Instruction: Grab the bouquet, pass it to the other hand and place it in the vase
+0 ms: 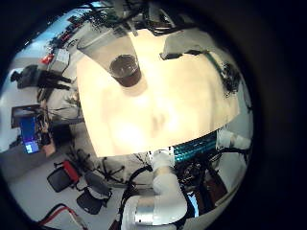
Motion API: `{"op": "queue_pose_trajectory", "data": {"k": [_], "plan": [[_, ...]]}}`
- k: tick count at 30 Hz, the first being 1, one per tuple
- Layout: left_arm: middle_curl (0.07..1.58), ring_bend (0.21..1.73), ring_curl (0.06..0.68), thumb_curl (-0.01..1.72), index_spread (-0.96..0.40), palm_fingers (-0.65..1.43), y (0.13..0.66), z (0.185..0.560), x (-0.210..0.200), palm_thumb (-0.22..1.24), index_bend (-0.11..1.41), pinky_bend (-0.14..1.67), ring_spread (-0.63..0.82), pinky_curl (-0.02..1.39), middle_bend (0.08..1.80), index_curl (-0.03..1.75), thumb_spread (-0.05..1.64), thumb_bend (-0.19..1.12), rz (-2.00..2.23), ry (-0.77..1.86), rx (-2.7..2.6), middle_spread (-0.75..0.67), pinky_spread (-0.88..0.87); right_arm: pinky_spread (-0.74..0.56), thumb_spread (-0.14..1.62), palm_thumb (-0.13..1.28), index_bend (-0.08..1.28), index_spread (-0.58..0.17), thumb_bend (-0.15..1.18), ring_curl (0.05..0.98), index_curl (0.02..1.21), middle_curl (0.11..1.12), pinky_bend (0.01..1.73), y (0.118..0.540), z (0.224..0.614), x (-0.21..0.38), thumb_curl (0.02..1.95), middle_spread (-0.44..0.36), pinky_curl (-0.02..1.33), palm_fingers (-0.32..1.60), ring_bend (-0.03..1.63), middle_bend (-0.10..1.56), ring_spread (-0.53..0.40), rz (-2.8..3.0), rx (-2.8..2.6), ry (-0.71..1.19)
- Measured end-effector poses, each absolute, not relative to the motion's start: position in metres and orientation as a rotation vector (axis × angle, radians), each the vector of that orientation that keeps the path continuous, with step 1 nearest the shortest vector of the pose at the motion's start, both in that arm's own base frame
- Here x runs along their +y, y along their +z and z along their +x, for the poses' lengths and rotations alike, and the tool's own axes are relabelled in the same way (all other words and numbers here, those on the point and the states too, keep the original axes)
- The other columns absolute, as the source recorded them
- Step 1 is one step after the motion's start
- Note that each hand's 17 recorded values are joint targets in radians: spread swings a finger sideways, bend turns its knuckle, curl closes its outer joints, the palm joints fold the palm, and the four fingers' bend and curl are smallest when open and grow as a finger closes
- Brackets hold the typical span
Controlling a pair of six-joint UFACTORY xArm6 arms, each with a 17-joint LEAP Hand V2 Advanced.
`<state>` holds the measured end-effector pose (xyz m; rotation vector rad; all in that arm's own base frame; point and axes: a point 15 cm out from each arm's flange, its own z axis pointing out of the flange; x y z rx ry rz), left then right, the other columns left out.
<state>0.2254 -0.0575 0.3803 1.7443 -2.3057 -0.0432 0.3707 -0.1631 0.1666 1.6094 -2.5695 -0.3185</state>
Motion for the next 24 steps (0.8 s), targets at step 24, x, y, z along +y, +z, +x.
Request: {"op": "queue_pose_trajectory", "data": {"k": [24], "plan": [[0.42,0.69,0.125,0.29,-0.17,0.38,0.381,0.244,-0.069,0.18,0.19,0.73,0.18,-0.01,0.24,0.43,1.12,-0.02,1.675,-0.010,-2.354,0.03,0.25,-0.18,0.90,1.17,1.17,-0.223,0.04,0.644,0.82,0.75,1.46,0.323,0.379,-0.228,0.86,-0.122,0.52,1.16,1.46,1.35,-0.184,1.697,-2.707,0.019]]}}
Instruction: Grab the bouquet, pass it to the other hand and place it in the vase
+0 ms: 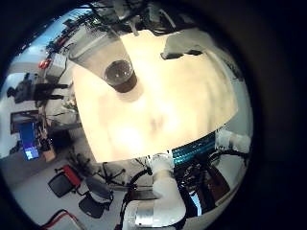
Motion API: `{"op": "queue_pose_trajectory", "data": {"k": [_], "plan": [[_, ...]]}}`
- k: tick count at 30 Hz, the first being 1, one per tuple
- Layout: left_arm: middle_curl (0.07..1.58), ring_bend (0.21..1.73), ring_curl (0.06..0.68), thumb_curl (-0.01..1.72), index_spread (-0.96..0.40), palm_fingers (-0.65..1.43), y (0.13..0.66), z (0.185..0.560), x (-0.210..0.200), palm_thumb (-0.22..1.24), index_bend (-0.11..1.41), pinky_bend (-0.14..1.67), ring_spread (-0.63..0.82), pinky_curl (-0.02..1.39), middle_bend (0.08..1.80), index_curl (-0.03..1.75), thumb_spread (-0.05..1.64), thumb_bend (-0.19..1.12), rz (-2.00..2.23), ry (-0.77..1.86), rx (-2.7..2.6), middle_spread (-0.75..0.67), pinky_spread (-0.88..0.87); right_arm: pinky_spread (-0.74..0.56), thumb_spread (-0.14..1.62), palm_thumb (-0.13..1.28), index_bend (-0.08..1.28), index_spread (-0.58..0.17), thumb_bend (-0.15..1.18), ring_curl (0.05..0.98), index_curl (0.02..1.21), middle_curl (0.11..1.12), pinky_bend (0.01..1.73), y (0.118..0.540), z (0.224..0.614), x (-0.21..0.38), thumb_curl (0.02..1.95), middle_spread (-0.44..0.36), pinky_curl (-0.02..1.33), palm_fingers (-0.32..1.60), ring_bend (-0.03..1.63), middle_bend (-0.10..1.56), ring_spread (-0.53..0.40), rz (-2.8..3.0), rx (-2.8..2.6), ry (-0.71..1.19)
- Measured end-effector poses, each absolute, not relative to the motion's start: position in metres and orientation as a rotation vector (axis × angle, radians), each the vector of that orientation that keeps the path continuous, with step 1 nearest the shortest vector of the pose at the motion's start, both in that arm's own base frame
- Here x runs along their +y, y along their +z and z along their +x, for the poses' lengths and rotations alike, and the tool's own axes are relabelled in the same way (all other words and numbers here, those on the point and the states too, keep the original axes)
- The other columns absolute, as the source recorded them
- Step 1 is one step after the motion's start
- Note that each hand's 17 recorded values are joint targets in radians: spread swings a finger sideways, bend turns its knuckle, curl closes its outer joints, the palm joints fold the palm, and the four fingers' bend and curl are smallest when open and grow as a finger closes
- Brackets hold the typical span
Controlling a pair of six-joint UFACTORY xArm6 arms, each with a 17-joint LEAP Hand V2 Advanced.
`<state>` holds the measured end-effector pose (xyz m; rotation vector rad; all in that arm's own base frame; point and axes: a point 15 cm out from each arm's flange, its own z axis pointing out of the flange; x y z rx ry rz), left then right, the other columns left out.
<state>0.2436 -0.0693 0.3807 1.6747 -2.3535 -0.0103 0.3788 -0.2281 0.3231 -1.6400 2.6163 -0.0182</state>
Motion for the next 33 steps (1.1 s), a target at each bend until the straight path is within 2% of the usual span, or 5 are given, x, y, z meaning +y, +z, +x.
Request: {"op": "queue_pose_trajectory", "data": {"k": [10,14,16,21,33], "plan": [[0.42,0.68,0.124,0.29,-0.17,0.38,0.383,0.245,-0.072,0.18,0.19,0.73,0.19,-0.01,0.23,0.44,1.12,-0.02,1.652,-0.003,-2.367,0.03,0.25,-0.20,0.94,1.02,1.17,-0.222,-0.06,0.641,0.80,0.74,1.40,0.257,0.389,-0.214,0.84,-0.126,0.56,1.12,1.45,1.35,-0.187,-1.663,2.606,0.087],[0.42,0.68,0.123,0.29,-0.17,0.39,0.386,0.250,-0.074,0.18,0.19,0.73,0.19,-0.01,0.23,0.44,1.12,-0.02,1.643,-0.004,-2.374,0.03,0.25,-0.36,1.01,0.77,0.88,-0.256,-0.08,0.597,0.75,0.68,1.30,0.202,0.375,-0.201,0.71,-0.149,0.53,0.84,1.38,1.21,-0.216,-1.636,2.624,0.155],[0.42,0.68,0.123,0.29,-0.17,0.39,0.386,0.251,-0.077,0.18,0.19,0.73,0.18,-0.01,0.23,0.44,1.12,-0.02,1.625,-0.015,-2.380,0.03,0.25,-0.37,1.03,0.70,0.65,-0.261,-0.06,0.594,0.71,0.65,1.35,0.190,0.366,-0.194,0.66,-0.148,0.54,0.48,1.36,1.09,-0.222,-1.626,2.642,0.201],[0.42,0.68,0.122,0.29,-0.17,0.38,0.382,0.250,-0.083,0.18,0.19,0.73,0.18,-0.01,0.23,0.44,1.12,-0.02,1.575,-0.033,-2.396,0.03,0.25,-0.11,1.04,0.53,0.44,-0.229,-0.07,0.515,0.57,0.57,1.22,0.189,0.359,-0.194,0.55,-0.074,0.48,0.13,1.26,0.91,-0.176,-1.599,2.680,0.225],[0.42,0.67,0.120,0.29,-0.17,0.39,0.388,0.250,-0.084,0.17,0.19,0.72,0.19,-0.01,0.23,0.44,1.13,-0.02,1.522,-0.011,-2.441,0.03,0.25,0.32,1.02,0.50,0.29,-0.066,-0.02,0.395,0.45,0.44,1.05,0.186,0.329,-0.170,0.46,0.157,0.35,0.00,1.03,0.64,0.041,-1.602,2.749,0.464]]}}
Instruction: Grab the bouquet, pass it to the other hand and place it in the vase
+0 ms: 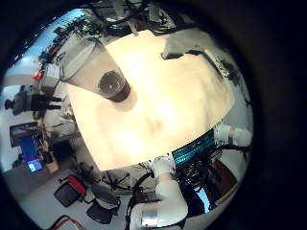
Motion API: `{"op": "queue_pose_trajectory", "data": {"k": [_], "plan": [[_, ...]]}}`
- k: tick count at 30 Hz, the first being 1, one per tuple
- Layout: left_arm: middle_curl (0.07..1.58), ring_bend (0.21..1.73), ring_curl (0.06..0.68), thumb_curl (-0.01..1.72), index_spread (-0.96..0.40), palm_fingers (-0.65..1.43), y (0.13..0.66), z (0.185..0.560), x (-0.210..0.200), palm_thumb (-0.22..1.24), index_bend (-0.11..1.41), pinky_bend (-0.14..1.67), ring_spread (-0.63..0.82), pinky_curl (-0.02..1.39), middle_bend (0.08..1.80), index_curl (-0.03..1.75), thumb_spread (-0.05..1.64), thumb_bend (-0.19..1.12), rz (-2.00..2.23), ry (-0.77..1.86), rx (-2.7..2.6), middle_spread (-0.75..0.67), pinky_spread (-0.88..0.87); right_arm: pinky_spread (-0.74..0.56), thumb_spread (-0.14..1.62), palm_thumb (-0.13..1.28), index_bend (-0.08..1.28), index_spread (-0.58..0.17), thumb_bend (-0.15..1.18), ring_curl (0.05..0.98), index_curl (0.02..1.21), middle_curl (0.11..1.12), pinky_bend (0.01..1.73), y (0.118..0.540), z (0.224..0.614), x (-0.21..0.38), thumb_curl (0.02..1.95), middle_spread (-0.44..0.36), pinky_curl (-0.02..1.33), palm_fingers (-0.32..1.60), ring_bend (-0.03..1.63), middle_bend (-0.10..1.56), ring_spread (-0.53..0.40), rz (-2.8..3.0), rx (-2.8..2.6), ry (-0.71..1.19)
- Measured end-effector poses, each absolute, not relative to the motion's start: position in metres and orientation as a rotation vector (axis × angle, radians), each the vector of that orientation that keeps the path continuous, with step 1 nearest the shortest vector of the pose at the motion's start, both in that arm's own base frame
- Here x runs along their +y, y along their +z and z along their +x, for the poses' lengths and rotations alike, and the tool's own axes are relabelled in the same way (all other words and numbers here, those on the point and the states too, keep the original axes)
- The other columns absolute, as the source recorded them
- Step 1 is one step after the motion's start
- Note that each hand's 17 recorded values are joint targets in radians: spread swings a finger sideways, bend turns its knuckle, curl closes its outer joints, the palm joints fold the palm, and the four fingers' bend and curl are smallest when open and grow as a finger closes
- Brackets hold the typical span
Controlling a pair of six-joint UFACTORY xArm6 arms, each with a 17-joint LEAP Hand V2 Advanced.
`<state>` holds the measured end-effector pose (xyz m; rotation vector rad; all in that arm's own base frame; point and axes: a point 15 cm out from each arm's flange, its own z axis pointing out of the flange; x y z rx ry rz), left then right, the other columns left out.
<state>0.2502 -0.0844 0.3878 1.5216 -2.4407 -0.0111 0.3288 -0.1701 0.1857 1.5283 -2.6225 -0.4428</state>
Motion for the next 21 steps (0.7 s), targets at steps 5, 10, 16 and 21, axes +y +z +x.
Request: {"op": "queue_pose_trajectory", "data": {"k": [5,10,16,21], "plan": [[0.42,0.67,0.120,0.29,-0.17,0.39,0.389,0.250,-0.084,0.17,0.19,0.72,0.19,-0.01,0.23,0.44,1.13,-0.02,1.508,-0.006,-2.452,0.03,0.25,0.33,1.02,0.53,0.25,-0.036,-0.02,0.372,0.43,0.42,0.98,0.179,0.344,-0.180,0.45,0.170,0.31,0.06,0.98,0.60,0.032,1.488,-2.686,-0.362],[0.42,0.67,0.120,0.29,-0.17,0.39,0.388,0.249,-0.085,0.17,0.19,0.72,0.19,-0.01,0.23,0.44,1.13,-0.02,1.500,-0.011,-2.452,0.03,0.25,0.31,1.02,0.56,0.22,-0.025,-0.02,0.358,0.42,0.41,0.93,0.179,0.350,-0.185,0.44,0.161,0.28,0.11,0.95,0.57,0.006,1.457,-2.718,-0.329],[0.42,0.67,0.120,0.29,-0.17,0.39,0.388,0.249,-0.086,0.17,0.19,0.72,0.19,-0.01,0.23,0.44,1.13,-0.02,1.491,-0.009,-2.455,0.03,0.25,0.30,1.02,0.58,0.19,-0.029,-0.02,0.346,0.42,0.41,0.88,0.171,0.347,-0.195,0.44,0.155,0.25,0.15,0.92,0.55,-0.020,1.404,-2.733,-0.354],[0.42,0.67,0.120,0.29,-0.17,0.39,0.388,0.249,-0.088,0.17,0.19,0.72,0.19,-0.01,0.23,0.44,1.13,-0.02,1.479,0.001,-2.455,0.03,0.25,0.30,1.02,0.60,0.21,-0.034,-0.02,0.337,0.43,0.40,0.80,0.163,0.357,-0.209,0.44,0.150,0.22,0.14,0.88,0.51,-0.011,1.373,-2.712,-0.348]]}}
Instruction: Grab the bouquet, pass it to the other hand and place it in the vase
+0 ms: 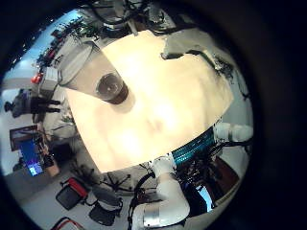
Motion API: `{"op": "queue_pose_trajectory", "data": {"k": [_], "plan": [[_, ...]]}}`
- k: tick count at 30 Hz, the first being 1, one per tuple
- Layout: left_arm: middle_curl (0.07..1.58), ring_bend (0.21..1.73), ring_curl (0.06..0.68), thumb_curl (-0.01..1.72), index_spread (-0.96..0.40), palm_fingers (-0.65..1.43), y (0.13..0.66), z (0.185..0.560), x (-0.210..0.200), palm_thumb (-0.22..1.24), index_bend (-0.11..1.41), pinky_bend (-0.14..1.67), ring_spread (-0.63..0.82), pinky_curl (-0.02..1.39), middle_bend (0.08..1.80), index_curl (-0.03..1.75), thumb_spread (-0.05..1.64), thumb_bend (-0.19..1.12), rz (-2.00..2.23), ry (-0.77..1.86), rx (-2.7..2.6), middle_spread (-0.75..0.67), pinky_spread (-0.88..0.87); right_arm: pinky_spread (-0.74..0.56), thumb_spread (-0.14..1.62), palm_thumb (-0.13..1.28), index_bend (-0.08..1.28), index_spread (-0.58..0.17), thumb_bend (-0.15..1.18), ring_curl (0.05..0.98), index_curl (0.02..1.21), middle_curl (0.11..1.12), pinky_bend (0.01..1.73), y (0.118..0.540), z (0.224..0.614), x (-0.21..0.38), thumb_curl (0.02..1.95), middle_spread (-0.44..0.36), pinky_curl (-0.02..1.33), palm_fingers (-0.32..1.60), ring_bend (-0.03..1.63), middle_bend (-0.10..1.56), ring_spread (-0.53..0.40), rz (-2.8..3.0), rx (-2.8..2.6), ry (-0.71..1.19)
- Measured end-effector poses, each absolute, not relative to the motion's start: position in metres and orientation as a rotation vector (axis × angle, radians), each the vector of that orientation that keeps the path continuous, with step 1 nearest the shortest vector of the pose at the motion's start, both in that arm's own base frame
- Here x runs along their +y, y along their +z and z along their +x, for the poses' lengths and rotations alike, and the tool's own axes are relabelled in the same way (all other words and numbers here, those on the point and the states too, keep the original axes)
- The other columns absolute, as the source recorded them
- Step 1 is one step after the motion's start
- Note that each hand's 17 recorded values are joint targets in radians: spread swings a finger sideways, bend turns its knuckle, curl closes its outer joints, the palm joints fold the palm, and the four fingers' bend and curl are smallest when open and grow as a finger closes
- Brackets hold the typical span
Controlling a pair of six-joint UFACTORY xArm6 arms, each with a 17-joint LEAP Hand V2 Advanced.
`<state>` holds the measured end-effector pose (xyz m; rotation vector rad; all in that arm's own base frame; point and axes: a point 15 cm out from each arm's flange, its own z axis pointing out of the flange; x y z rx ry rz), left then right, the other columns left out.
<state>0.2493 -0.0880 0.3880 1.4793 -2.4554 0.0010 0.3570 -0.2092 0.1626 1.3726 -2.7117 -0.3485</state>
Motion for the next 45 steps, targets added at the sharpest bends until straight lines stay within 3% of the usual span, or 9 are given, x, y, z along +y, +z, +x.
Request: {"op": "queue_pose_trajectory", "data": {"k": [23,36,45], "plan": [[0.42,0.67,0.119,0.29,-0.17,0.39,0.389,0.253,-0.087,0.17,0.19,0.72,0.19,-0.01,0.23,0.44,1.13,-0.02,1.467,-0.017,-2.461,0.03,0.25,0.31,1.03,0.60,0.18,-0.049,-0.03,0.300,0.40,0.38,0.64,0.131,0.364,-0.216,0.43,0.166,0.17,0.21,0.77,0.39,0.031,1.294,-2.667,-0.397],[0.43,0.67,0.119,0.29,-0.17,0.39,0.392,0.253,-0.087,0.17,0.18,0.72,0.19,-0.01,0.23,0.44,1.13,-0.02,1.454,-0.044,-2.475,0.03,0.25,0.29,1.03,0.60,0.17,-0.048,-0.03,0.305,0.37,0.40,0.62,0.122,0.368,-0.212,0.43,0.160,0.17,0.31,0.80,0.42,0.008,1.270,-2.666,-0.426],[0.43,0.68,0.122,0.29,-0.16,0.38,0.394,0.251,-0.085,0.17,0.19,0.73,0.19,-0.01,0.24,0.43,1.13,-0.02,1.462,-0.045,-2.478,0.03,0.25,0.22,1.03,0.60,0.19,-0.081,-0.02,0.314,0.37,0.43,0.58,0.118,0.369,-0.209,0.43,0.100,0.13,0.48,0.88,0.50,-0.047,1.260,-2.636,-0.474]]}}
